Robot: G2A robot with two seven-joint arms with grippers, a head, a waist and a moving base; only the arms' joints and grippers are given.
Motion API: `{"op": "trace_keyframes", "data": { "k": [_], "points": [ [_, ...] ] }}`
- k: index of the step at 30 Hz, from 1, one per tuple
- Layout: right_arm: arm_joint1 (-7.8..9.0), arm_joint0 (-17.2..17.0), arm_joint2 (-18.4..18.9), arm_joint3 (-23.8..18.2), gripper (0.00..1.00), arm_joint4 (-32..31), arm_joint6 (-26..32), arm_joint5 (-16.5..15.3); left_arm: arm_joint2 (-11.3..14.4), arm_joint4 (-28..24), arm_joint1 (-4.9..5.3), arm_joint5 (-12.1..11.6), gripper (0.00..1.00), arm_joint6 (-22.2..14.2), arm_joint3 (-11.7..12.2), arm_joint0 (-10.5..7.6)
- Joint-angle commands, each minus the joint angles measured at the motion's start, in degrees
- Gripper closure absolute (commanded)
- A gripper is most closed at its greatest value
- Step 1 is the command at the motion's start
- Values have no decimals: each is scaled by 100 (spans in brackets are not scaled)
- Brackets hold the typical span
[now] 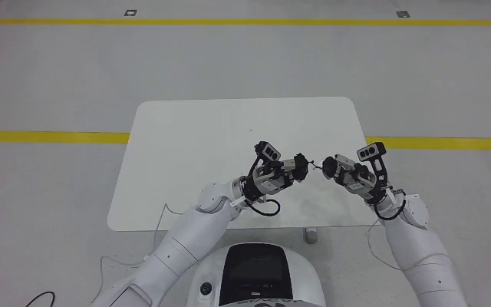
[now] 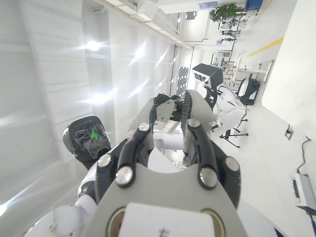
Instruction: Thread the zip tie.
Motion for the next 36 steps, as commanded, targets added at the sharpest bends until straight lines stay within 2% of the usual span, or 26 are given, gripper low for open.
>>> {"op": "trace_keyframes", "data": {
  "k": [1, 6, 14, 19, 21, 36],
  "points": [
    [0, 2, -2, 3, 0, -6, -1, -2, 0, 0, 0, 0, 100, 0, 0, 0],
    [2, -60, 67, -82, 0, -5, -197, -13, 0, 0, 0, 0, 100, 0, 0, 0],
    [81, -592, 778, -482, 0, 135, -297, -224, 0, 0, 0, 0, 100, 0, 0, 0],
    [91, -864, 1193, -764, 0, 339, -520, -224, 0, 0, 0, 0, 100, 0, 0, 0],
    [101, -901, 1298, -946, 0, 331, -614, -109, 0, 0, 0, 0, 100, 0, 0, 0],
    [105, -901, 1323, -992, 0, 313, -646, -59, 0, 0, 0, 0, 100, 0, 0, 0]
  ]
}}
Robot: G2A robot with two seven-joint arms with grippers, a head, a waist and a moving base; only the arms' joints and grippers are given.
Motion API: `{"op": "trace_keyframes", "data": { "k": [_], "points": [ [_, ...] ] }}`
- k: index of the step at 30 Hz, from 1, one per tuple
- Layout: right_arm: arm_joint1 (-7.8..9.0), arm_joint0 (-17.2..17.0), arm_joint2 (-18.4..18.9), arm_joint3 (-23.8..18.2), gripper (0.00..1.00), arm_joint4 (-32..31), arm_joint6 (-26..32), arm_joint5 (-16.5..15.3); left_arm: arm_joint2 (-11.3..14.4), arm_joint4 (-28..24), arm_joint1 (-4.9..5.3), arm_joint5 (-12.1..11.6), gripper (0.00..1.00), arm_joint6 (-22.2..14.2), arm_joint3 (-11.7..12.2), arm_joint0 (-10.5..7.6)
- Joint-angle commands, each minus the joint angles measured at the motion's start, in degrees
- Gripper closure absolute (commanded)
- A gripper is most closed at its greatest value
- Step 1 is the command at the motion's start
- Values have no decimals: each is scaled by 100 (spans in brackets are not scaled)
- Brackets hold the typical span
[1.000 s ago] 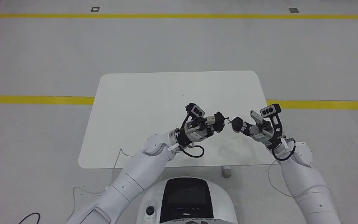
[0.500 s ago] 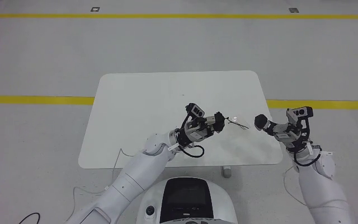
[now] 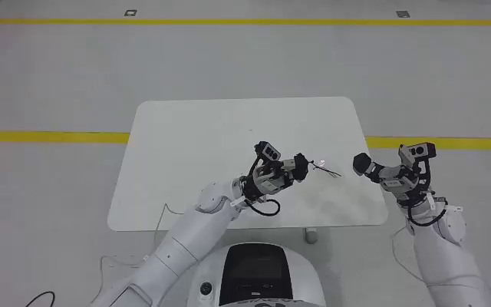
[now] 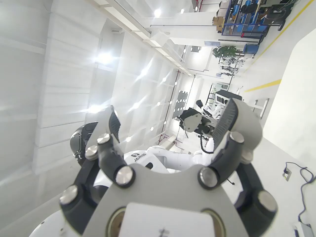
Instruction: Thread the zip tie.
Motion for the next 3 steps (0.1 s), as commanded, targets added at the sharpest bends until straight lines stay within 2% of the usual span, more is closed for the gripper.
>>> {"op": "trace_keyframes", "data": {
  "k": [1, 3],
  "points": [
    [0, 0, 0, 0, 0, 0, 0, 0, 0, 0, 0, 0, 100, 0, 0, 0],
    [0, 0, 0, 0, 0, 0, 0, 0, 0, 0, 0, 0, 100, 0, 0, 0]
  ]
}}
